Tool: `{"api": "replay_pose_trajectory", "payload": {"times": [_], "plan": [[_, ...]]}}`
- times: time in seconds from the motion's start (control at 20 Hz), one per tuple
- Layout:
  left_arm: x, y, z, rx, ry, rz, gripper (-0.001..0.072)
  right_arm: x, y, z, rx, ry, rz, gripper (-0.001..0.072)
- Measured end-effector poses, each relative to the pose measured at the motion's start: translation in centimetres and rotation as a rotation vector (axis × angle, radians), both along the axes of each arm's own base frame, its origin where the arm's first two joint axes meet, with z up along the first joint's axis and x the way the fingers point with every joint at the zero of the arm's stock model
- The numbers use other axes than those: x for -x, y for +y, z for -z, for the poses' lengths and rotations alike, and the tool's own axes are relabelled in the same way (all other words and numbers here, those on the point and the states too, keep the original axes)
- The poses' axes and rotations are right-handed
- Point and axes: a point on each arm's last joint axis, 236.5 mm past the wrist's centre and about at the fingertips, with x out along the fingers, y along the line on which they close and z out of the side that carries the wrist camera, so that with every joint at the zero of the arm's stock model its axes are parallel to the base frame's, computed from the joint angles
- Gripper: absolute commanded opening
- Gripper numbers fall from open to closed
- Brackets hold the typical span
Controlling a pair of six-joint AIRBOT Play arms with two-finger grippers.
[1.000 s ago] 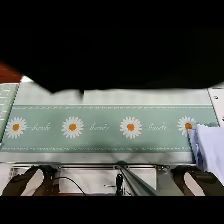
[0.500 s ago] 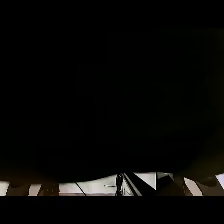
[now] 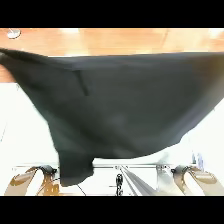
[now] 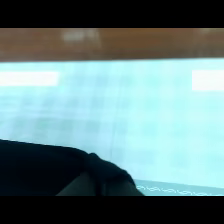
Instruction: Fold the shirts.
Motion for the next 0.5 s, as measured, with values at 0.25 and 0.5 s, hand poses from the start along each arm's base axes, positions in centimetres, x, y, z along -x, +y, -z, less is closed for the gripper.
{"api": "replay_pose_trajectory", "payload": {"times": [0.25,0.5], "plan": [[-8.8,-2.3,9.8,0.099,0.144,0.019,0.0028,-11.5,0.1,10.0,-0.095,0.182,0.004,0.0017],[-14.6,-4.4,16.0,0.113,0.213,0.005,0.0034,-20.6,1.3,17.5,-0.276,0.231,0.036,0.0018]]}}
